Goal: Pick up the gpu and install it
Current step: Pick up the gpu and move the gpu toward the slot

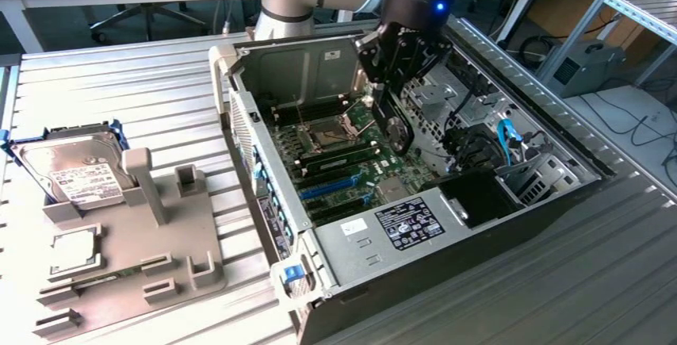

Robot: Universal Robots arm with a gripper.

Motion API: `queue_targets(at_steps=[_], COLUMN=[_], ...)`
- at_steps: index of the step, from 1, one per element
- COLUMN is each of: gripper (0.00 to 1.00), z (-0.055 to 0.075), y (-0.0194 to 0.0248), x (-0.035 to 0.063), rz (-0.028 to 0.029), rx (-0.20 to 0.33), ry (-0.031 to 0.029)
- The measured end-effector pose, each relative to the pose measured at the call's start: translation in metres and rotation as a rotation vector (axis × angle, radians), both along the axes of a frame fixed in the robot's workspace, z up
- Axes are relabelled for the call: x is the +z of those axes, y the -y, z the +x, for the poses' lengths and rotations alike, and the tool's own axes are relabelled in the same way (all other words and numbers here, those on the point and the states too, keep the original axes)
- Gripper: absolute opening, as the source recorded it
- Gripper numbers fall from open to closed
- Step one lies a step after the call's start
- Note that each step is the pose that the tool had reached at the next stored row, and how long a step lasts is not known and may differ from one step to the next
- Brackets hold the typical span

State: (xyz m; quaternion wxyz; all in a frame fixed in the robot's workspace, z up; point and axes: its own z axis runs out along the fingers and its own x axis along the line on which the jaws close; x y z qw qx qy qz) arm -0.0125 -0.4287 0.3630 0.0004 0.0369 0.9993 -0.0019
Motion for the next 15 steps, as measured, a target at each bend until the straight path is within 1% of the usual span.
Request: queue_targets(at_steps=[4,15], gripper=[0.26,0.26], z=[0.005,0.011], y=[-0.0001,-0.0008], x=[-0.0037,-0.0162], rz=[-0.0005,-0.0010], rx=[0.000,0.000], ry=[-0.0006,-0.0006])
